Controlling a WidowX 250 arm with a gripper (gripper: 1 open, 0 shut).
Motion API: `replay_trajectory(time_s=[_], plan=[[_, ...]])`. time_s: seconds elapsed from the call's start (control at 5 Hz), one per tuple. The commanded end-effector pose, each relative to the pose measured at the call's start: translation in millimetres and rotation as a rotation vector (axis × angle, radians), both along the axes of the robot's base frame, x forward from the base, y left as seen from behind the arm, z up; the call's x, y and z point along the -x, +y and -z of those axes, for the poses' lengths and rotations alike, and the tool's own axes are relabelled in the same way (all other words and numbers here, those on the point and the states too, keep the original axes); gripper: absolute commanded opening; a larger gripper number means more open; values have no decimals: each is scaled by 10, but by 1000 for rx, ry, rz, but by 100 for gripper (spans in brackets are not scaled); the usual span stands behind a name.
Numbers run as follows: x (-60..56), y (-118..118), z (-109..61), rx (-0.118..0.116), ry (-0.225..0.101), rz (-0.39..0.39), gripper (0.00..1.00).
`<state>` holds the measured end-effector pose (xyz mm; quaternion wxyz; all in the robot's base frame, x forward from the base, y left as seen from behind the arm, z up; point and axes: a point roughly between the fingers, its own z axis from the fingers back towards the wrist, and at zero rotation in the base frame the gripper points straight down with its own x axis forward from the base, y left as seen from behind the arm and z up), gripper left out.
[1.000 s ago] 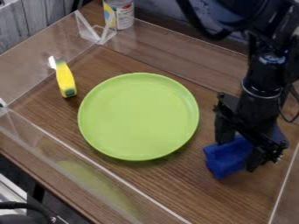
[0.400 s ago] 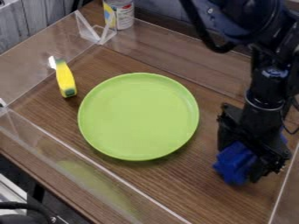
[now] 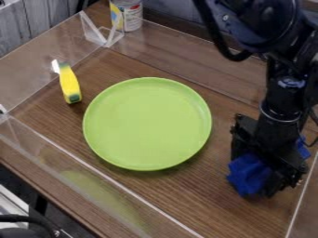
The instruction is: Put the blue object in the green plate
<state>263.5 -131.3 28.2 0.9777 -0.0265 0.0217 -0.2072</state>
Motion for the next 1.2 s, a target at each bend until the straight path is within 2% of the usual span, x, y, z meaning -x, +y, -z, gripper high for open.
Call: replay_trajectory(time_s=[0.0,0.2,0.4,0.6,0.8,1.0], plan=[[-79,-10,-141,22,-49,-9,100],[-82,0,-160,24,-53,-14,100],[-74,37,-241,36,-62,-12,0],[-67,107,-457,49,-93,-12,0],[-111,424,-819,44,-145,-66,0],[-177,897,-1016,31,-170,-159,0]])
